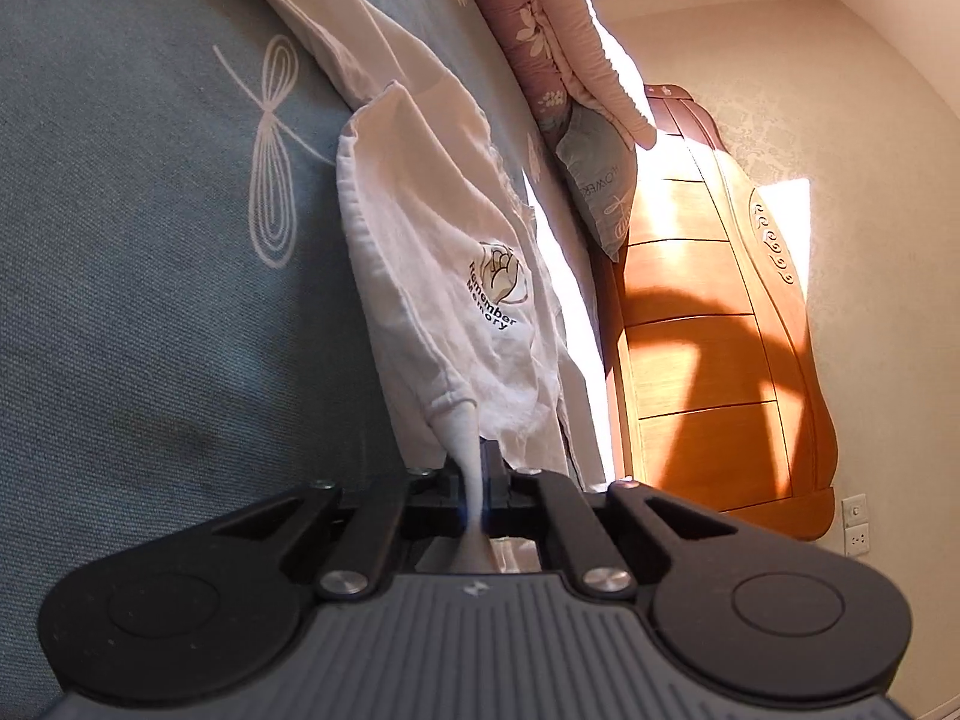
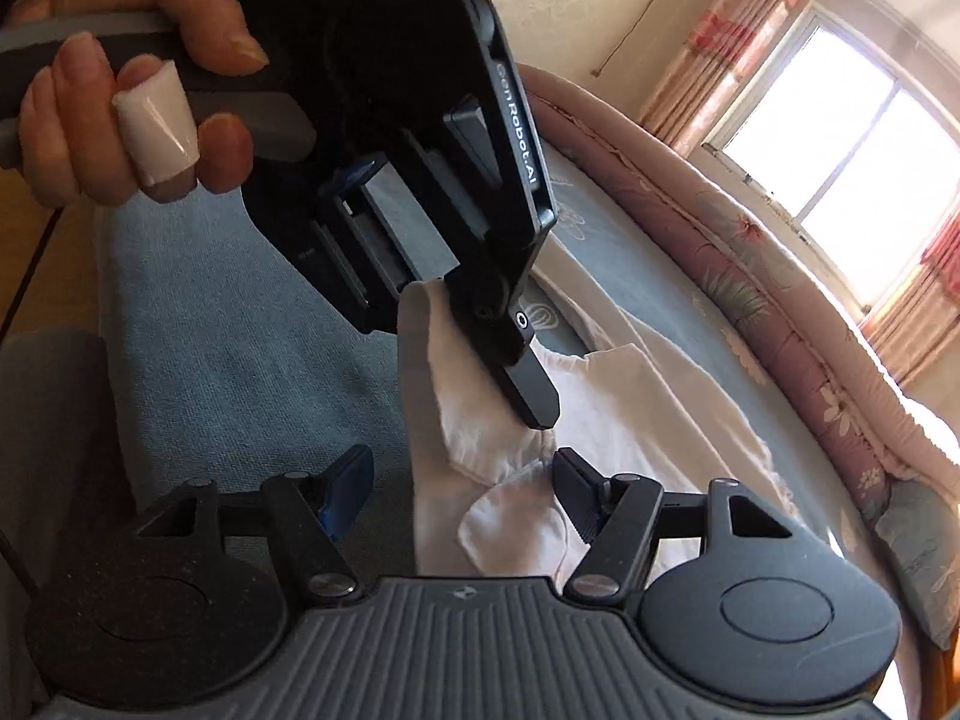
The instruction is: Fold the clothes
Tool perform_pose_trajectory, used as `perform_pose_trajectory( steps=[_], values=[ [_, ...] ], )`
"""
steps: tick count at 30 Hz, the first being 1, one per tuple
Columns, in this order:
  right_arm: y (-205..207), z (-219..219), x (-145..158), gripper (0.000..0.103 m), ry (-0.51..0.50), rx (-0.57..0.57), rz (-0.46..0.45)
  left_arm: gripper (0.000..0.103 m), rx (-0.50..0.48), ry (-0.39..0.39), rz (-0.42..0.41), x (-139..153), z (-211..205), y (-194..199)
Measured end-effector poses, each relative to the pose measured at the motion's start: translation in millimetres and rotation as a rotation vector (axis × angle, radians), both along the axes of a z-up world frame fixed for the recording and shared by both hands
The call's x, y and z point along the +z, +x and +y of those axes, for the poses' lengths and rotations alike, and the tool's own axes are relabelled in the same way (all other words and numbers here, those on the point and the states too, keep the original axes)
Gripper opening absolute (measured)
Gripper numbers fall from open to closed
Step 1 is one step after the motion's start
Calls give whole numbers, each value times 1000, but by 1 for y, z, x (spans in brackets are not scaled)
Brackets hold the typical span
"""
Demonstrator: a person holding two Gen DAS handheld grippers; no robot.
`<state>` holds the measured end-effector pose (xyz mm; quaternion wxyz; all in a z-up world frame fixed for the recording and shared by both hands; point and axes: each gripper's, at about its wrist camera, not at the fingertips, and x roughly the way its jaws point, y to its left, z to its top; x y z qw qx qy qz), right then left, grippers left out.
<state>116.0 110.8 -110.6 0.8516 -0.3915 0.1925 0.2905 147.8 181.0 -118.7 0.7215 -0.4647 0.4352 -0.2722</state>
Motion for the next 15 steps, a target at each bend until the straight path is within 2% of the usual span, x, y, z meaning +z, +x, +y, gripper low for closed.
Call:
perform_pose_trajectory(
  steps=[3, 5, 6, 7, 10, 15],
  values=[
    [-3, -9, -13, 69, -82, -63, -71, 2, 7, -10, 0, -4, 4, -1],
    [-2, -18, -14, 55, -99, -93, -83, 2, 24, -11, 18, -11, 6, -4],
    [-1, -22, -13, 25, -101, -103, -84, 2, 31, -11, 14, -10, 6, -7],
    [0, -26, -11, 7, -94, -113, -80, 2, 38, -11, 9, -9, 7, -10],
    [2, -34, 12, 6, -1, -111, 5, 2, 57, -11, -5, -6, 9, -19],
    [-10, -55, 40, 6, 102, -23, 186, 2, 48, -1, -35, 13, 13, -51]
  ],
)
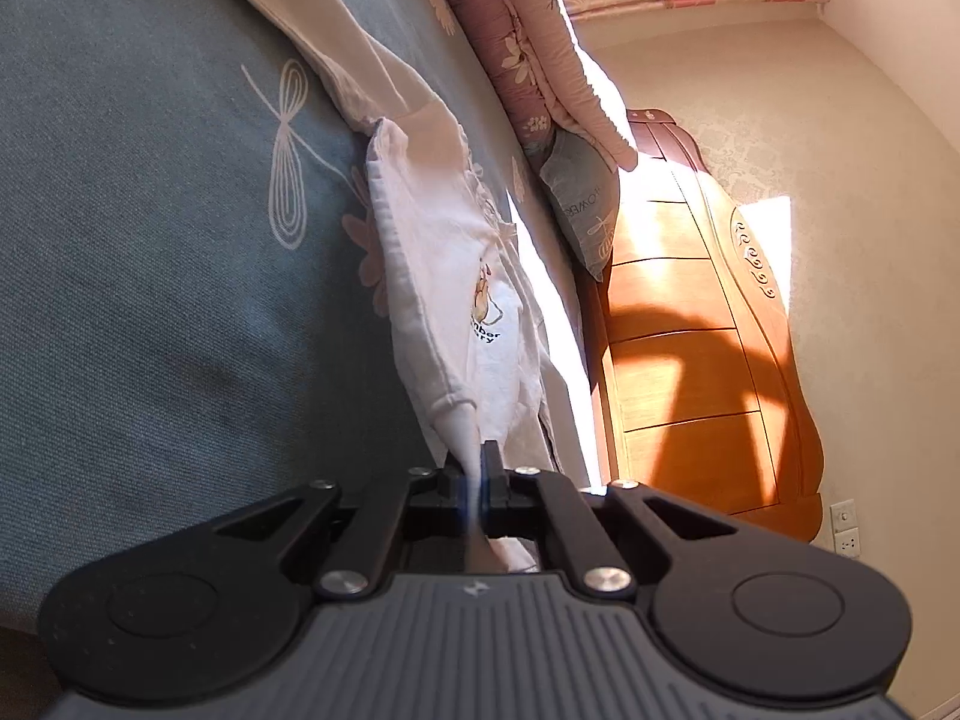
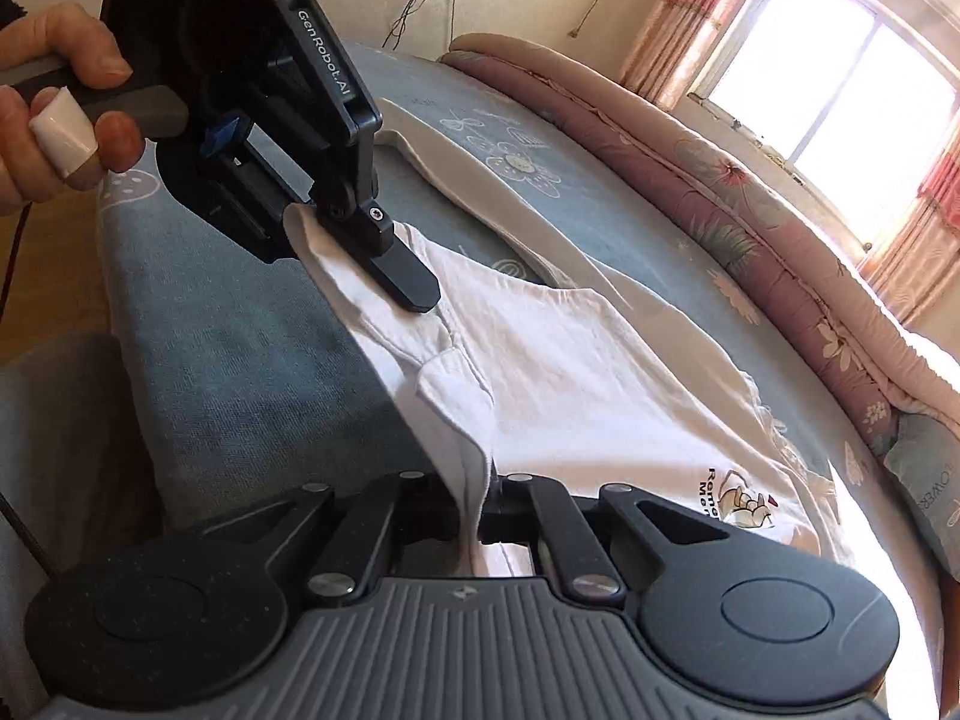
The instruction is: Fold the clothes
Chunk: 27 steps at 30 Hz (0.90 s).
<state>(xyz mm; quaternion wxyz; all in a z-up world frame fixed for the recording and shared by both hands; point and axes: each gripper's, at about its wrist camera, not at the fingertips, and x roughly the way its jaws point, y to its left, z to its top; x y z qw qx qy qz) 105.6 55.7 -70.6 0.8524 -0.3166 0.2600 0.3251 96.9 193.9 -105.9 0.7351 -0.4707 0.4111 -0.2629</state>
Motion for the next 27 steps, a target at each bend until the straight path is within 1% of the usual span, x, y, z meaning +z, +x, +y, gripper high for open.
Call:
perform_pose_trajectory(
  steps=[3, 5, 6, 8, 9, 10, 11, 12, 14, 15, 16, 18, 21, 22, 25, 27],
  values=[
    [-10, -11, 5, 6, 40, 43, 108, 2, -6, 60, 45, -8, -2, -14],
    [-14, -13, 1, 7, 67, 62, 203, 2, -10, 99, 75, -13, -4, -23],
    [-15, -14, -4, 7, 64, 59, 228, 2, -12, 119, 90, -16, -4, -28],
    [-14, -13, -13, 12, 75, 48, 285, 3, -24, 174, 122, -22, -5, -32],
    [-12, -14, -16, 17, 93, 41, 324, 3, -19, 199, 134, -23, -4, -31],
    [-10, -18, -15, 17, 117, 27, 346, 4, -5, 231, 131, -20, -2, -32],
    [-8, -22, -14, 18, 142, 17, 364, 9, 8, 263, 128, -17, 0, -32],
    [-10, -29, -9, 18, 167, 19, 371, 14, 16, 274, 118, -11, 4, -33],
    [-16, -43, 2, 27, 205, 12, 363, 17, 49, 310, 76, 8, 16, -34],
    [-22, -54, 8, 40, 220, -9, 346, 20, 62, 337, 63, 16, 20, -33],
    [-24, -65, 12, 49, 234, -31, 337, 22, 76, 372, 41, 26, 24, -32],
    [-22, -90, 19, 50, 273, -96, 326, 33, 97, 431, -2, 44, 30, -28],
    [-14, -130, 24, 51, 353, -199, 351, 38, 78, 463, -50, 59, 20, -11],
    [-11, -143, 25, 53, 380, -231, 359, 39, 67, 469, -61, 61, 15, -4],
    [-10, -179, 27, 56, 450, -331, 366, 43, 29, 482, -85, 61, -3, 27],
    [-9, -196, 27, 57, 487, -384, 359, 47, 23, 476, -83, 54, -11, 54]
  ],
)
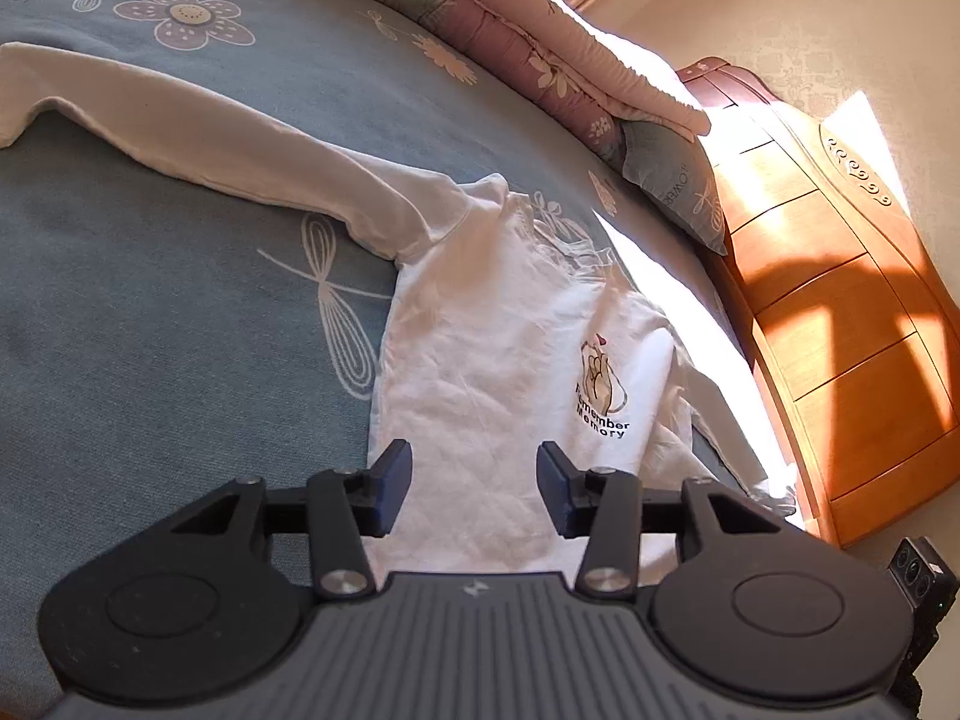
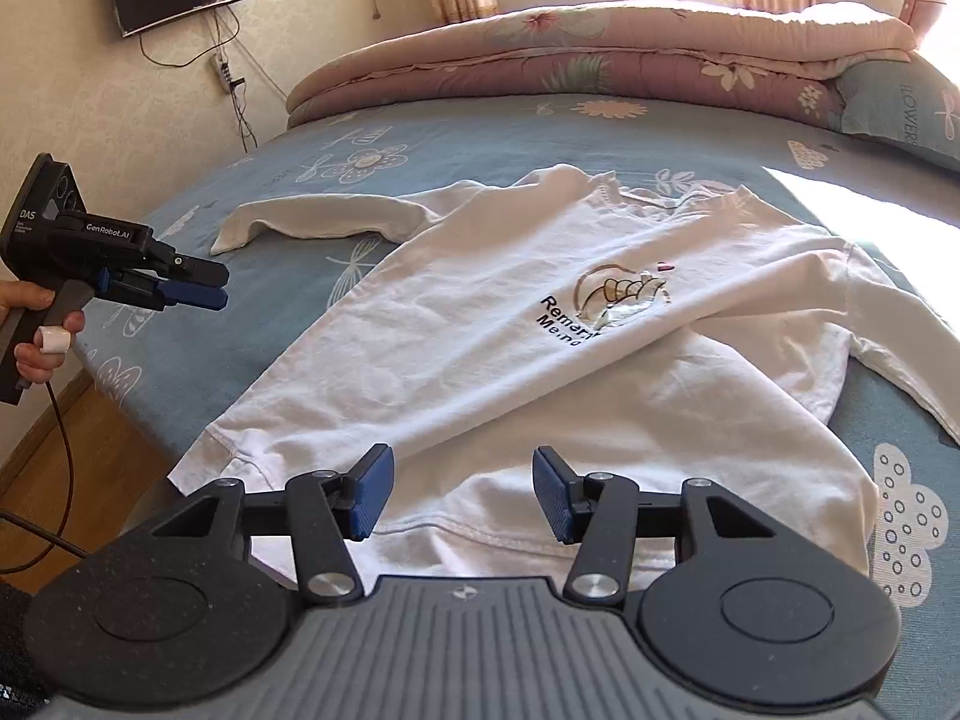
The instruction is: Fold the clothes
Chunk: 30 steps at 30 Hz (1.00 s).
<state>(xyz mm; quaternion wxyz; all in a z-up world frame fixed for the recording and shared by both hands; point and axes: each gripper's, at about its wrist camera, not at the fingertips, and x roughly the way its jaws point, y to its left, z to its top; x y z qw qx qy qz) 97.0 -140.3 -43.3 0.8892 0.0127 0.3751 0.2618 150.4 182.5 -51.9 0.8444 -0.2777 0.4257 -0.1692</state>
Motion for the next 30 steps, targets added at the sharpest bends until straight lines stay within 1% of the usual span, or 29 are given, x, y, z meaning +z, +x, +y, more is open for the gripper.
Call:
perform_pose_trajectory(
  steps=[2, 4, 6, 7, 9, 10, 11, 13, 14, 15, 16, 17, 18, 19, 20, 21, 25, 26, 30],
  values=[
    [0, -14, 0, 57, 24, -53, -2, 48, 8, -17, 11, -9, -5, 30],
    [0, -26, 0, 58, 38, -94, -5, 52, 28, -33, 15, -18, -7, 58],
    [0, -36, 1, 59, 48, -133, -10, 55, 68, -33, 13, -30, -5, 86],
    [0, -41, 2, 59, 50, -154, -13, 55, 79, -47, 28, -39, -4, 101],
    [1, -50, 3, 60, 53, -192, -17, 55, 101, -120, 76, -55, 0, 123],
    [2, -54, 4, 61, 54, -210, -19, 55, 96, -130, 92, -62, -1, 132],
    [2, -58, 5, 61, 56, -227, -21, 56, 98, -120, 106, -66, -2, 139],
    [5, -67, 6, 62, 66, -266, -23, 57, 109, -131, 93, -74, -6, 148],
    [6, -71, 6, 62, 68, -281, -25, 61, 109, -145, 88, -75, -7, 153],
    [8, -74, 6, 62, 68, -294, -26, 63, 110, -158, 83, -76, -8, 158],
    [10, -77, 6, 62, 68, -304, -26, 63, 117, -156, 77, -77, -9, 162],
    [12, -79, 6, 62, 67, -313, -27, 60, 124, -154, 70, -77, -11, 165],
    [14, -81, 5, 62, 66, -322, -27, 54, 131, -151, 64, -77, -12, 169],
    [17, -83, 4, 62, 67, -330, -28, 41, 148, -110, 67, -76, -14, 171],
    [20, -84, 3, 62, 68, -337, -28, 13, 166, -69, 69, -75, -16, 174],
    [22, -86, 2, 62, 71, -344, -29, 8, 185, -40, 65, -75, -16, 173],
    [26, -94, -2, 62, 89, -376, -22, 6, 279, -67, -8, -65, 1, 160],
    [27, -97, -4, 62, 89, -381, -18, 5, 269, -59, -10, -63, 1, 157],
    [29, -110, -7, 62, 92, -405, -4, 6, 231, -24, -17, -54, 0, 145]
  ],
)
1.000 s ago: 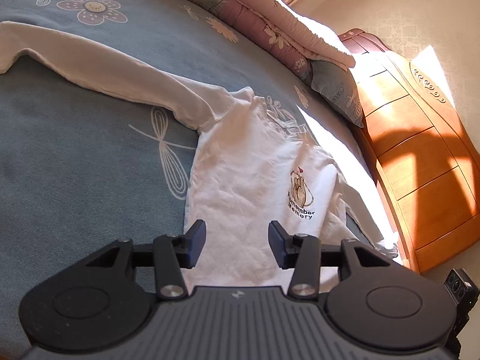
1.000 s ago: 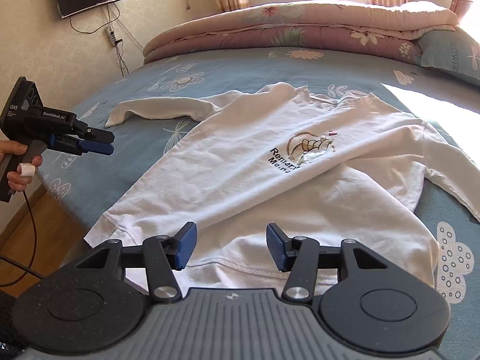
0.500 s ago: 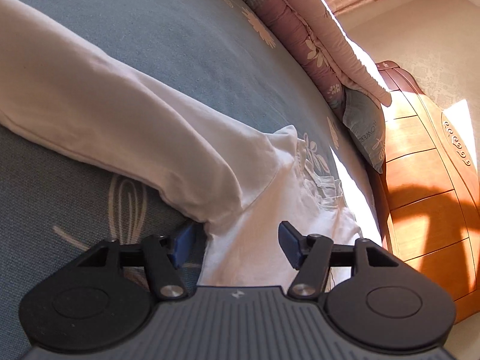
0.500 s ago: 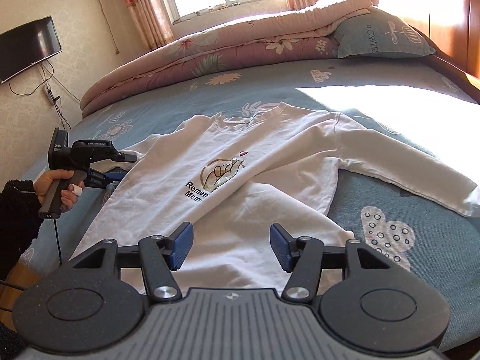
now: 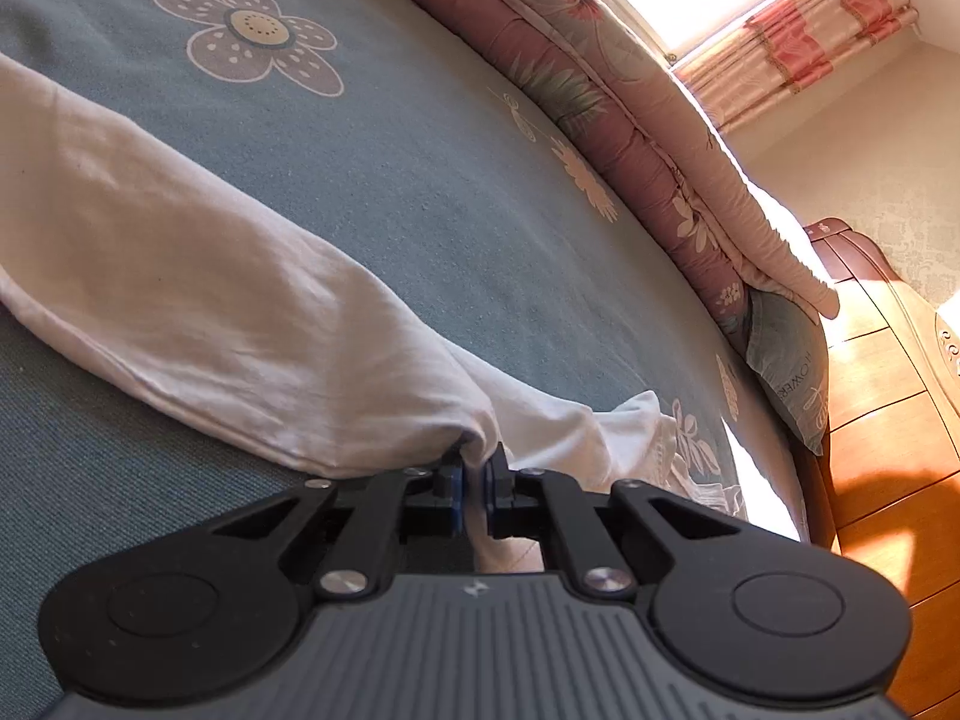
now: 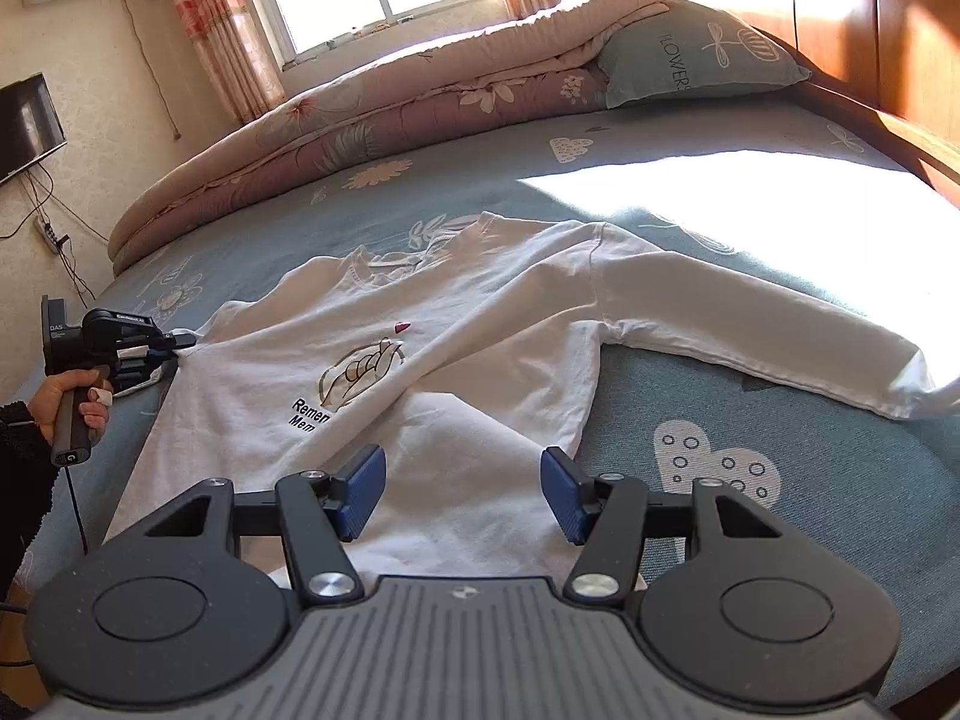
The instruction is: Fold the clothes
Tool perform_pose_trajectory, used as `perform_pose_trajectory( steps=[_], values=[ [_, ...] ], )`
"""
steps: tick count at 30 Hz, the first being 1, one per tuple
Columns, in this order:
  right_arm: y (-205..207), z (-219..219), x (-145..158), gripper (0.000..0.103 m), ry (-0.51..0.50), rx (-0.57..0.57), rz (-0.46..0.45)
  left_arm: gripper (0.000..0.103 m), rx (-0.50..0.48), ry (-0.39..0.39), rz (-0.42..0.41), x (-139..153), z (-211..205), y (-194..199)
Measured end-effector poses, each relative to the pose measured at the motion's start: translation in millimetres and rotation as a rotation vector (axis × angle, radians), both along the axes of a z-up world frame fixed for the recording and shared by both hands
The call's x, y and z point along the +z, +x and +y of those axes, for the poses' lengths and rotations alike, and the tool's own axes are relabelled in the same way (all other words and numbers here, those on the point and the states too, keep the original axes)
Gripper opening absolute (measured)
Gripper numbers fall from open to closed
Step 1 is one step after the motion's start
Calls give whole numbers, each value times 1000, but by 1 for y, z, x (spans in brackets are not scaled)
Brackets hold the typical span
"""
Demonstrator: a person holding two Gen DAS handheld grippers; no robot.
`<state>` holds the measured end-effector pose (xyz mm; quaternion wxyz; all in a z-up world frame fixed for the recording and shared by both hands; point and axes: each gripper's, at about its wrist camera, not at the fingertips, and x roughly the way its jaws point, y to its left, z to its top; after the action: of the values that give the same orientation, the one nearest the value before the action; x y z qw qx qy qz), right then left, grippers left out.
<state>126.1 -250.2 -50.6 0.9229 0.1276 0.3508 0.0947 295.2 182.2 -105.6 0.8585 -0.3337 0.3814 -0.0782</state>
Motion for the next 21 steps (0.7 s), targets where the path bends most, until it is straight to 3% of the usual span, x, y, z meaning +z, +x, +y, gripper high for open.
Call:
perform_pose_trajectory(
  steps=[4, 11, 14, 21],
  values=[
    [9, -18, -5, 63, 27, -16, 17, 9, -37, 35, -4, 9, -1, -12],
    [1, -69, -25, 65, 120, -110, 102, 43, -121, 110, -14, 27, -10, -38],
    [-13, -91, -43, 65, 207, -138, 154, 47, -198, 161, -18, 38, -31, -60],
    [-20, -118, -90, 69, 490, -70, 236, 63, -389, 81, -8, 42, -88, -99]
  ],
)
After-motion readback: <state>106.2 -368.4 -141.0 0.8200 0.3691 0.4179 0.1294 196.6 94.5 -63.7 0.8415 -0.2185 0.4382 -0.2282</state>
